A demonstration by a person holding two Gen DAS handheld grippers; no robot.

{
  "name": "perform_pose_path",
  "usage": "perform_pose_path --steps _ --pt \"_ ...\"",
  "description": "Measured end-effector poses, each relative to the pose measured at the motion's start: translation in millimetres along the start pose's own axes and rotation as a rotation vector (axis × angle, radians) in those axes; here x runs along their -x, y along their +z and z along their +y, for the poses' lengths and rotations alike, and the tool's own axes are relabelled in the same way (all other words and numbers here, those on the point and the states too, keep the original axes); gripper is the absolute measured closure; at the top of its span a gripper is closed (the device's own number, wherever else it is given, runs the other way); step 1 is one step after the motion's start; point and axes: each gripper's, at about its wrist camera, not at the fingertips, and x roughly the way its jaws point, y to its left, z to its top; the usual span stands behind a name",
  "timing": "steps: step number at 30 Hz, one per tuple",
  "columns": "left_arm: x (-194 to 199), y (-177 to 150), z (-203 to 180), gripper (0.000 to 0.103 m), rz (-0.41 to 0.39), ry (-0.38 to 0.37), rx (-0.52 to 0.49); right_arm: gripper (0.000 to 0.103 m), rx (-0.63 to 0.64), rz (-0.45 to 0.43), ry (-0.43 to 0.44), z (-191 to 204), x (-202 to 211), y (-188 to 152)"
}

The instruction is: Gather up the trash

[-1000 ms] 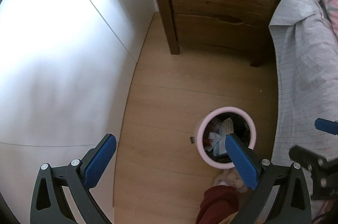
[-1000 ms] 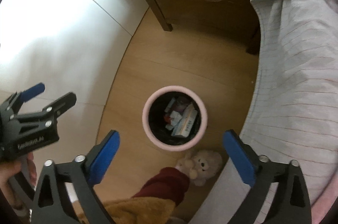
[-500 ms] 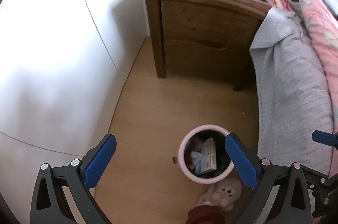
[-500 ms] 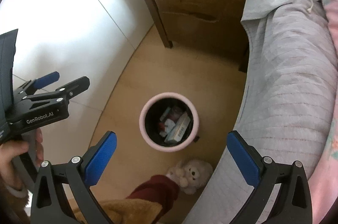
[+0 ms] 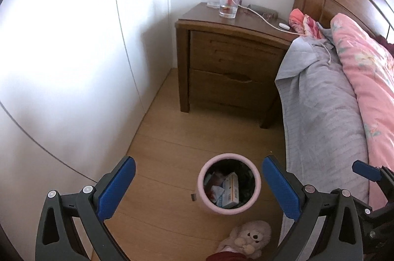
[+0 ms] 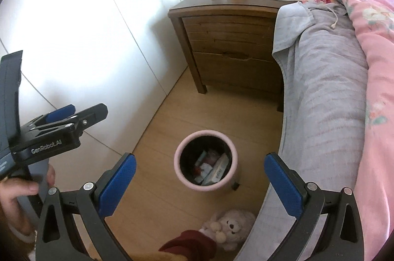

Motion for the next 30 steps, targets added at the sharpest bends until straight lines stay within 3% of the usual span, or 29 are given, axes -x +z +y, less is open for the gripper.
perform_pose_path --steps 11,30 --pt "33.5 -14.0 -26.4 0.0 -0.076 -0.008 -0.09 0.0 -0.01 -0.065 0.005 -11.3 23.2 -15.4" --pt "25.6 -27.7 -24.8 0.0 -0.054 -0.029 -0.068 0.0 0.027 -0.038 0.003 -6.8 19.1 -26.1"
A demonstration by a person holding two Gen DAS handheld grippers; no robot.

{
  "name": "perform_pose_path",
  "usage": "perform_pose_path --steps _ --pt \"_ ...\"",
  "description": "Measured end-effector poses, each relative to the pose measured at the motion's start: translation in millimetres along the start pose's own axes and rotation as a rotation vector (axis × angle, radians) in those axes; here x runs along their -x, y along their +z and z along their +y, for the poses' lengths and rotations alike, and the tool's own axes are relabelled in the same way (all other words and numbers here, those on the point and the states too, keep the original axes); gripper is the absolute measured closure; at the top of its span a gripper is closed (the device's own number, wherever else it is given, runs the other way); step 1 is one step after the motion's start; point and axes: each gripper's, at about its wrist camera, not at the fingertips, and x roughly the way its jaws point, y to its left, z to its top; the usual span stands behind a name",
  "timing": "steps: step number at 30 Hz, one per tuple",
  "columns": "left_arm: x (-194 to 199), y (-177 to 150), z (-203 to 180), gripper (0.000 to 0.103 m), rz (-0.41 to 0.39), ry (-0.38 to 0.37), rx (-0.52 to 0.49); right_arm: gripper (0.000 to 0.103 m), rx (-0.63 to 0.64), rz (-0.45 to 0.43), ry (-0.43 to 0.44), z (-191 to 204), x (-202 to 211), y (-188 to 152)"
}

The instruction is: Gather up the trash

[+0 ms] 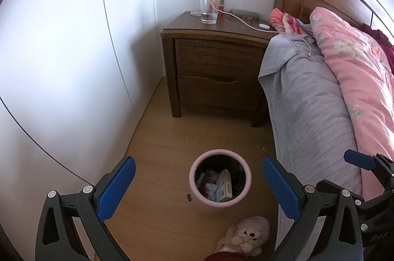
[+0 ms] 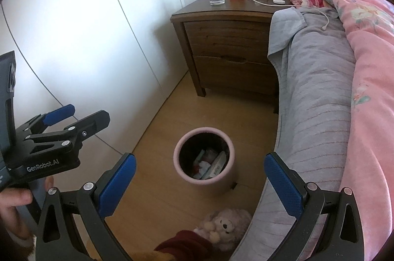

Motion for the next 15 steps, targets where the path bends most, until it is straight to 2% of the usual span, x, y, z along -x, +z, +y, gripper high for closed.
perform_pose_path --steps 15 --pt "-7.3 1.6 4.5 0.0 0.016 -0.007 -0.007 0.0 0.025 0.034 -0.002 10.6 -8.1 1.0"
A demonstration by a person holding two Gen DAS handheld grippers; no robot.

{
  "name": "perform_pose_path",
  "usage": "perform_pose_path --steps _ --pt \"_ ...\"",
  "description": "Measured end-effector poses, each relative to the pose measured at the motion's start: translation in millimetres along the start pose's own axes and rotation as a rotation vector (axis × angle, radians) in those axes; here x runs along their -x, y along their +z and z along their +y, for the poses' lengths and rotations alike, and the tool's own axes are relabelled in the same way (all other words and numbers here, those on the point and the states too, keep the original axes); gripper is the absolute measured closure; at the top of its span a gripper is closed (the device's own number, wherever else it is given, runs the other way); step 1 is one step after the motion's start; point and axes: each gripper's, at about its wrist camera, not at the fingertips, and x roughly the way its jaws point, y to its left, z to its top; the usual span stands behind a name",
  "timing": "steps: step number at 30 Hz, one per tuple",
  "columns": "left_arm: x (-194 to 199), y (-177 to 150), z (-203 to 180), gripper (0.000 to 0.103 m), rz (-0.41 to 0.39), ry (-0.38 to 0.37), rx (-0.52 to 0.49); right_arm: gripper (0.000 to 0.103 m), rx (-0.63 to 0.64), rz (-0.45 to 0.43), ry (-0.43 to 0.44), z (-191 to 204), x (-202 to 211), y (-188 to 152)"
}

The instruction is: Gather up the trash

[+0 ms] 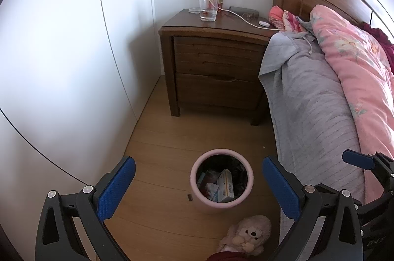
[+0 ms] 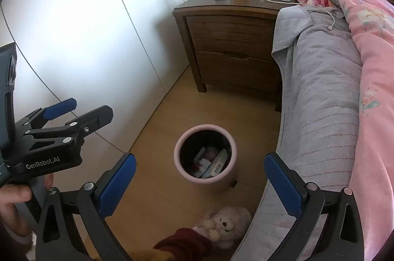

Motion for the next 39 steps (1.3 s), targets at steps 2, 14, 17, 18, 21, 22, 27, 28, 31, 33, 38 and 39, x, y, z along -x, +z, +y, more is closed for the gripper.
perform_pose_path --steps 2,14,17,18,21,22,27,28,31,33,38,39 --pt "-0.1 -0.6 0.9 0.0 0.001 0.002 0.0 0.0 0.001 0.0 -0.002 0.3 -0.1 0.5" --pt "-5.4 2.3 -2.4 0.0 0.014 -0.007 -0.012 0.0 0.011 0.017 0.0 2.6 -2.8 -1.0" --pt "-7.2 3.6 -4.2 0.0 0.015 -0.011 -0.016 0.0 0.009 0.02 0.001 1.3 -4.2 -0.9" --pt "-7.8 3.7 -4.3 0.0 0.016 -0.011 -0.017 0.0 0.009 0.02 0.002 1.0 -4.3 -0.9" --pt "-9.2 4.4 -5.0 0.0 0.018 -0.013 -0.019 0.0 0.008 0.022 0.004 0.0 -4.4 -1.2" --pt "-8.5 3.4 -5.0 0.0 0.019 -0.012 -0.018 0.0 0.008 0.023 0.006 -0.2 -4.6 -1.3" --pt "-11.1 4.8 -6.2 0.0 0.027 -0.016 -0.015 0.0 0.013 0.029 0.008 -1.2 -6.0 -0.9" --pt "-12.0 5.2 -6.5 0.0 0.03 -0.017 -0.016 0.0 0.013 0.029 0.008 -1.6 -6.1 -0.8" --pt "-14.0 5.2 -8.1 0.0 0.035 -0.015 -0.021 0.0 0.012 0.031 0.008 -1.5 -6.6 -1.5" --pt "-14.5 4.8 -8.9 0.0 0.037 -0.021 -0.022 0.0 0.012 0.032 0.009 -1.6 -7.0 -1.8" --pt "-13.7 4.5 -10.4 0.0 0.013 -0.017 -0.032 0.0 0.012 0.032 0.009 -1.6 -6.9 -1.9" --pt "-13.2 3.6 -9.8 0.0 0.008 -0.014 -0.034 0.0 0.012 0.032 0.009 -1.4 -6.9 -1.9"
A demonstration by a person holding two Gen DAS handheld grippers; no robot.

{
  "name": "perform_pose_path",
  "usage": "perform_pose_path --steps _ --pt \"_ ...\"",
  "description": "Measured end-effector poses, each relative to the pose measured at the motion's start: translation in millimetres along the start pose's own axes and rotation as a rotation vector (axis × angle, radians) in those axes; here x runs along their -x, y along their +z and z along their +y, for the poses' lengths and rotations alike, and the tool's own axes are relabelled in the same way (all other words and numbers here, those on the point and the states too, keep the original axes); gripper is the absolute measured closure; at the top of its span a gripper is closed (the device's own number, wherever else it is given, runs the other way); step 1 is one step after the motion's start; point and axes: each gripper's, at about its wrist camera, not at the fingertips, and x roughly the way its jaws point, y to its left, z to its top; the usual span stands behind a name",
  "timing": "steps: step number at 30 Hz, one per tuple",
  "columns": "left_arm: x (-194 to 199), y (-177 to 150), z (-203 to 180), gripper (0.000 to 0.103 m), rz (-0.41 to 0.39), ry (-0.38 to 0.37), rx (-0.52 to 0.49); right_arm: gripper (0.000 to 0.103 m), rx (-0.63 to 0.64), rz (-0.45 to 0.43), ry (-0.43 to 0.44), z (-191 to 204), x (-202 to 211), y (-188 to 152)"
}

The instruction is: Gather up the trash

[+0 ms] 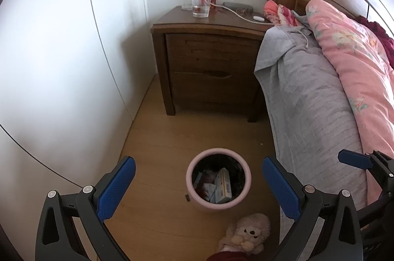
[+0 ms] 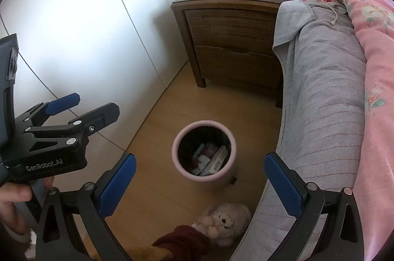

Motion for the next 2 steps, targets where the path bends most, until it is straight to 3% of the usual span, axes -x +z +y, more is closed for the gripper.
perform_pose_path --steps 2 --pt "0.8 -0.1 -0.8 0.0 -0.008 0.006 -0.005 0.0 -0.004 0.0 -0.001 -0.4 -0.7 -0.1"
